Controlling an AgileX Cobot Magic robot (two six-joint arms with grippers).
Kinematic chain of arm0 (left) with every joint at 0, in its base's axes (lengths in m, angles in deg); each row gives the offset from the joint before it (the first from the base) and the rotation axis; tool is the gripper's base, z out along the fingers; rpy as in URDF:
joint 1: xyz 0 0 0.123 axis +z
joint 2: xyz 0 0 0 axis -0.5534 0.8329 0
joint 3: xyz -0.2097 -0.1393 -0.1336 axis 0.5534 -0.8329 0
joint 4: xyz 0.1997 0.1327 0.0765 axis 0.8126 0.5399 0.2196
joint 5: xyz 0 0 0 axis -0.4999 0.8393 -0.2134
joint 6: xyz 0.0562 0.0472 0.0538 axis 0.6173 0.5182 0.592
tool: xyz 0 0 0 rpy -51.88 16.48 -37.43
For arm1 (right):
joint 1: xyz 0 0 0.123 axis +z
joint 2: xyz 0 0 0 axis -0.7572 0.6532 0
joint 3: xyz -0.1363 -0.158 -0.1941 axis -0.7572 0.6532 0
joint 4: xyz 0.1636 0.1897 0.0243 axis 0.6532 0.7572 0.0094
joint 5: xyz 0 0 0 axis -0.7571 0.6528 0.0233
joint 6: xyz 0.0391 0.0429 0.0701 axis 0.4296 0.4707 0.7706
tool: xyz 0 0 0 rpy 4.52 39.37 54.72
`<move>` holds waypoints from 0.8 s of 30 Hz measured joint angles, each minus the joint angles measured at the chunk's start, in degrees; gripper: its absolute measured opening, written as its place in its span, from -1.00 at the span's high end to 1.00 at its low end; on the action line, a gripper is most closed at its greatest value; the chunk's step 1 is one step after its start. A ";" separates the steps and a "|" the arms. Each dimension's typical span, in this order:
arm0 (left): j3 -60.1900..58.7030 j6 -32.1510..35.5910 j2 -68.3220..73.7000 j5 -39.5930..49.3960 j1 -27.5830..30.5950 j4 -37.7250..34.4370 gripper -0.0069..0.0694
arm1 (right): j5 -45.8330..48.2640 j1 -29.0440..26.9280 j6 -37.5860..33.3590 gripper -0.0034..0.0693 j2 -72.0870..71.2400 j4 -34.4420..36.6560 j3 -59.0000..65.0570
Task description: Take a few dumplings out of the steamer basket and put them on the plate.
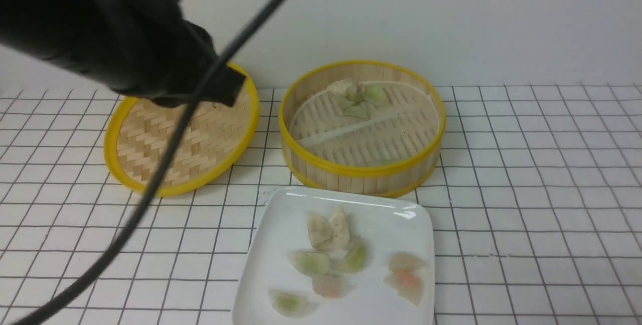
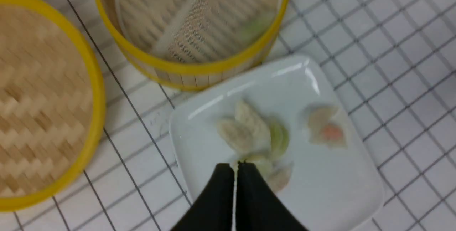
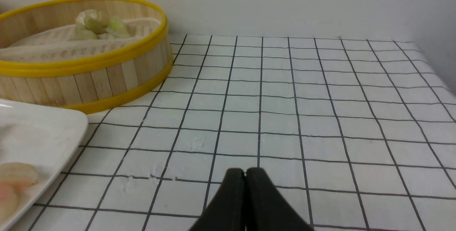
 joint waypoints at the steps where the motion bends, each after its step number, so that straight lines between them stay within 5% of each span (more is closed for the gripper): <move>1: -3.89 0.00 -5.85 -3.87 0.01 0.00 0.83 | 0.00 0.00 0.00 0.94 0.00 0.00 0.00; 8: -27.88 0.17 -30.48 -28.24 0.23 0.06 0.83 | 0.00 0.00 0.00 0.94 0.00 0.00 0.00; 18: -49.21 0.29 -63.01 -47.26 0.23 -0.25 0.83 | 0.00 0.00 0.00 0.94 0.00 0.00 0.00; 24: -57.80 1.76 -68.89 -57.15 0.23 -0.25 0.83 | 0.00 0.00 0.00 0.94 0.00 0.06 0.00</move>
